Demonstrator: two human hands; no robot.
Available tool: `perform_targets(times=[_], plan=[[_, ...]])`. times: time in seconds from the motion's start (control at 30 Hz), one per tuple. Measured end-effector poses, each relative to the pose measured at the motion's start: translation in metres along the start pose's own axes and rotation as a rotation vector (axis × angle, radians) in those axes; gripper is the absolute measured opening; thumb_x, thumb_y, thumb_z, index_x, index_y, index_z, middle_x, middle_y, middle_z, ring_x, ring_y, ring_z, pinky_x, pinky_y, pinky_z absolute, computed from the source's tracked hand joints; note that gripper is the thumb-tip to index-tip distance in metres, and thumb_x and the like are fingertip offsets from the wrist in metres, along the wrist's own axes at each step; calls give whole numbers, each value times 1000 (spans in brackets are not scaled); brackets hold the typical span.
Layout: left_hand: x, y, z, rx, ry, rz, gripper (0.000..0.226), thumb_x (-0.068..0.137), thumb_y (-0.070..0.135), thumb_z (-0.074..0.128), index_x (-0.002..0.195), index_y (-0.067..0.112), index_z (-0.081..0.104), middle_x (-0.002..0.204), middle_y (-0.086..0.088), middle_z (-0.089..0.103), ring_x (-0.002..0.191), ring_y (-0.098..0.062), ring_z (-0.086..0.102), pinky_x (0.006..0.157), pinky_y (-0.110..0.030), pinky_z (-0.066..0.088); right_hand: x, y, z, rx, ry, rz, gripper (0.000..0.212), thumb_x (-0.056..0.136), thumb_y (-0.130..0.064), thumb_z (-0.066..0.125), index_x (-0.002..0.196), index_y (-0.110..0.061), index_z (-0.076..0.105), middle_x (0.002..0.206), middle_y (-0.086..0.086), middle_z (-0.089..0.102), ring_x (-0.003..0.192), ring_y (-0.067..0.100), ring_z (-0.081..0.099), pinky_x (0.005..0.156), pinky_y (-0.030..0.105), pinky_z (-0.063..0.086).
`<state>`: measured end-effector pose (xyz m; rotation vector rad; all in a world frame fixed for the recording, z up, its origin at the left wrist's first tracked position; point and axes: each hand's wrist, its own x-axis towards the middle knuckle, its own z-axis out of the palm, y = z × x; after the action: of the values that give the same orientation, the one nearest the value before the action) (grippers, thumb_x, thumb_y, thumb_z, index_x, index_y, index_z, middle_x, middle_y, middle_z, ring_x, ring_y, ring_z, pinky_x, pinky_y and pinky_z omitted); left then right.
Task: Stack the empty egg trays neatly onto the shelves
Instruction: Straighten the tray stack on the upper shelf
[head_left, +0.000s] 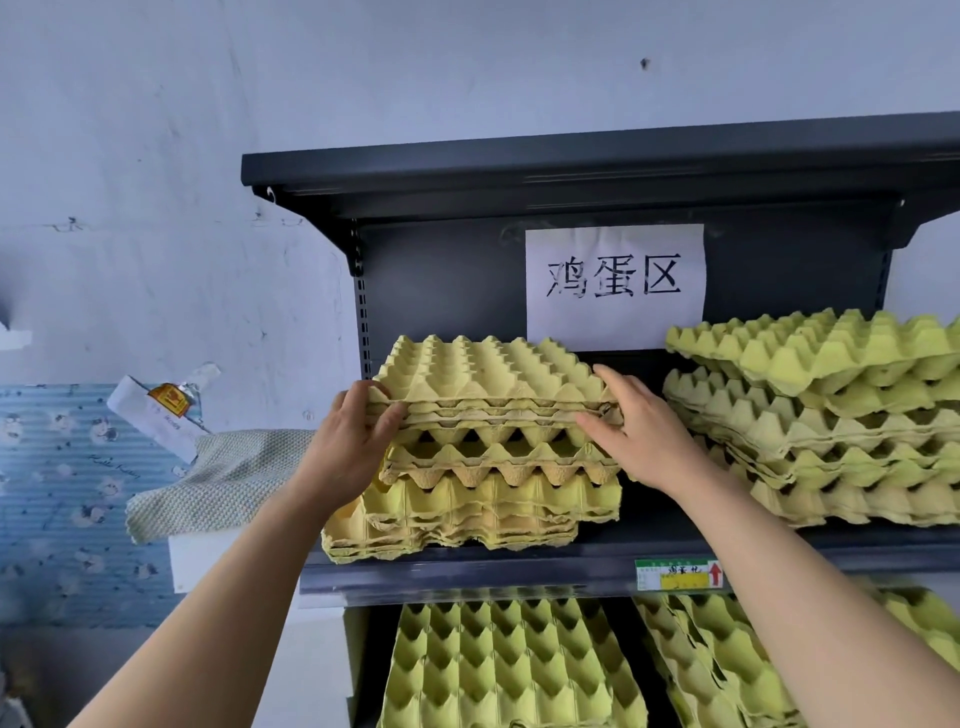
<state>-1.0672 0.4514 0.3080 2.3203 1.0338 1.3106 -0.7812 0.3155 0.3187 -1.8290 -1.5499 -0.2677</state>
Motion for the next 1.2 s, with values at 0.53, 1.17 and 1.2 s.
perform_targets(times=[0.53, 1.17, 1.2], plan=[[-3, 50, 9, -116, 181, -20, 34, 81, 37, 76, 100, 25, 50, 80, 16, 60, 66, 2, 56, 53, -16, 38, 3, 23, -31, 405, 133, 71, 64, 85, -38, 68, 143, -31, 40, 137, -12, 42, 123, 5, 35, 100, 28, 31], [-21, 13, 34, -6, 55, -88, 56, 72, 40, 84, 105, 24, 42, 92, 4, 64, 81, -19, 61, 64, -31, 42, -13, 49, 24, 544, 26, 106, 60, 83, -47, 67, 136, -46, 38, 140, -14, 47, 128, 12, 44, 106, 41, 40], [-21, 13, 33, -26, 72, -95, 57, 71, 38, 85, 105, 24, 43, 90, 4, 65, 80, -20, 61, 65, -31, 44, -11, 46, 23, 551, 52, 96, 61, 83, -47, 67, 137, -45, 40, 139, -14, 48, 128, 11, 44, 107, 40, 40]])
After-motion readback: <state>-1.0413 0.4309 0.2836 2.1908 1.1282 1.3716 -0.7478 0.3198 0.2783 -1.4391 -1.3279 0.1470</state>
